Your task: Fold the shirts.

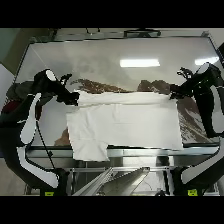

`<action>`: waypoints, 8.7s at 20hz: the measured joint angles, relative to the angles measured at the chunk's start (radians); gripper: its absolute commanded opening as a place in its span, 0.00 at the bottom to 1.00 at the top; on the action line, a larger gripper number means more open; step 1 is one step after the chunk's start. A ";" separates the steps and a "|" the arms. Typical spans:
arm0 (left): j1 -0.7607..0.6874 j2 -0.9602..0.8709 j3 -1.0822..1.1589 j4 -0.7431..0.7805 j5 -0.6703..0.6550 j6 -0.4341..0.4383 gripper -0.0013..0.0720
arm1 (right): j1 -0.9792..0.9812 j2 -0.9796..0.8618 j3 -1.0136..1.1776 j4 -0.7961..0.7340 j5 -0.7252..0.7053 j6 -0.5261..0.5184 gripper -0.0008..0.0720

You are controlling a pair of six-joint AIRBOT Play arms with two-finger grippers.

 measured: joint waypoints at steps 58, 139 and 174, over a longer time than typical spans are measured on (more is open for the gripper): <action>0.236 0.486 -1.053 -0.488 0.079 0.419 0.04 | -0.502 0.561 -0.832 0.093 -0.057 -0.318 0.70; 0.047 -0.160 0.489 -0.311 -0.101 0.134 0.36 | -0.217 0.093 -0.469 0.514 -0.232 -0.459 0.04; 0.033 0.197 0.478 -1.154 -0.024 0.274 0.05 | 0.169 0.296 -0.061 0.852 -0.105 -0.250 0.04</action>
